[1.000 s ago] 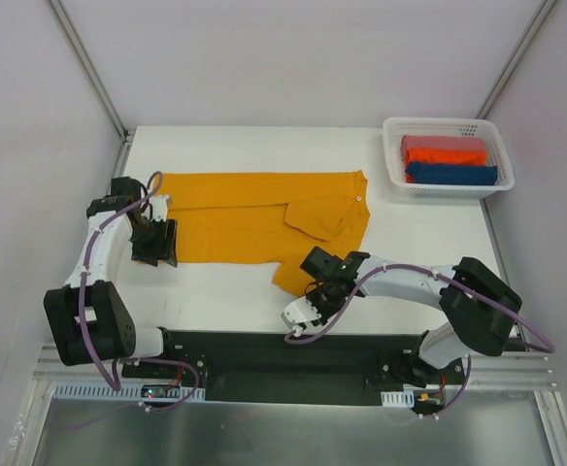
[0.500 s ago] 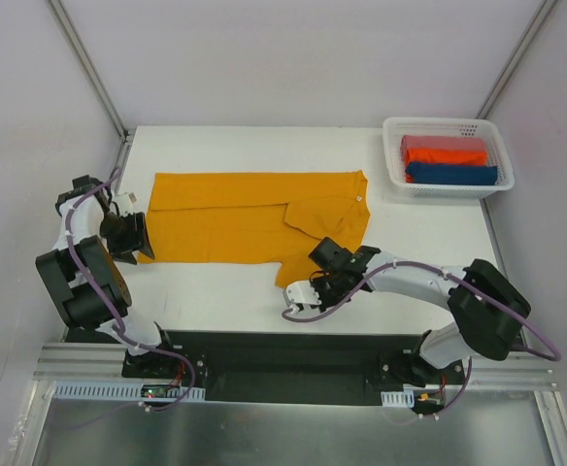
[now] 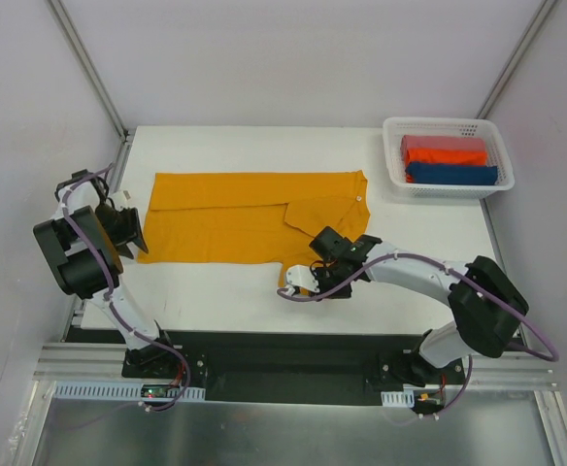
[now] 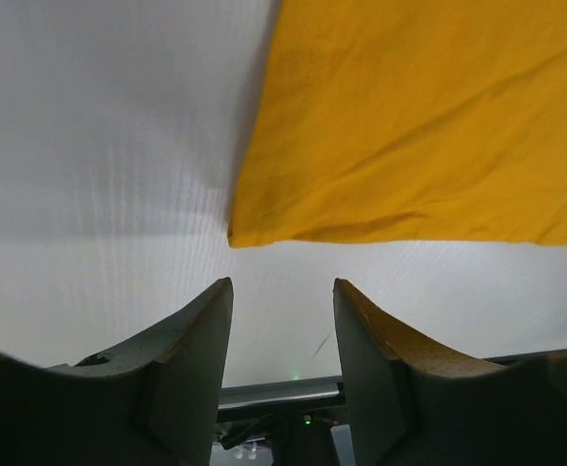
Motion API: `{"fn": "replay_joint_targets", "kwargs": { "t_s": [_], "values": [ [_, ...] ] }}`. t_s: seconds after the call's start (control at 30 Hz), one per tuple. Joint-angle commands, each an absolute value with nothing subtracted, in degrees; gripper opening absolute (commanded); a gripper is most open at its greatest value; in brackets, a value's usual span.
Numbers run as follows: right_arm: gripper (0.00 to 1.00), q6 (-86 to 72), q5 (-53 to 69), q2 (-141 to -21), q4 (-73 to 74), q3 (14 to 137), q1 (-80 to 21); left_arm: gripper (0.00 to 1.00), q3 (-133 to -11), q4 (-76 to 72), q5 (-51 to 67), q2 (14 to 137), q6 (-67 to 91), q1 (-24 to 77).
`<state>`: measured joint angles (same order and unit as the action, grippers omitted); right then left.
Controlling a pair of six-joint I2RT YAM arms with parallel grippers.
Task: Roll the t-shirts
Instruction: Fold the T-shirt at the center of the board.
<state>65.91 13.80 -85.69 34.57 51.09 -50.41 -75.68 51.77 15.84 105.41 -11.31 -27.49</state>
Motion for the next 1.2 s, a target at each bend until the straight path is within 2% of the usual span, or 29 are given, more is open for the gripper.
{"fn": "replay_joint_targets", "kwargs": {
  "t_s": [0.0, 0.17, 0.53, 0.63, 0.77, 0.87, 1.17],
  "values": [
    [0.01, 62.7, 16.0, -86.7, 37.3, 54.0, -49.2, 0.44, -78.6, 54.1, 12.5, 107.8, -11.4, -27.9],
    [0.01, 61.7, 16.3, -87.4, 37.3, 54.2, -48.5, 0.4, -77.3, 53.5, 9.3, 110.7, -12.4, -27.9],
    [0.01, 62.1, 15.4, -88.5, 37.7, 55.7, -48.3, 0.37, -76.0, 50.4, 11.1, 113.9, -11.7, -27.8],
    [0.01, 62.1, 14.9, -88.6, 38.1, 55.8, -48.3, 0.31, -76.1, 49.9, 12.4, 115.1, -12.1, -27.8],
    [0.01, 61.5, 13.0, -88.4, 38.4, 56.2, -48.1, 0.17, -75.5, 48.6, 14.6, 115.5, -13.4, -27.7],
    [0.01, 61.4, 11.2, -88.3, 38.8, 56.5, -47.5, 0.01, -75.7, 48.2, 17.7, 115.4, -15.0, -27.7],
    [0.01, 59.3, 7.6, -82.2, 45.4, 58.8, -43.3, 0.0, -74.1, 52.6, 25.3, 108.6, -20.1, -25.8]
  ]
}}
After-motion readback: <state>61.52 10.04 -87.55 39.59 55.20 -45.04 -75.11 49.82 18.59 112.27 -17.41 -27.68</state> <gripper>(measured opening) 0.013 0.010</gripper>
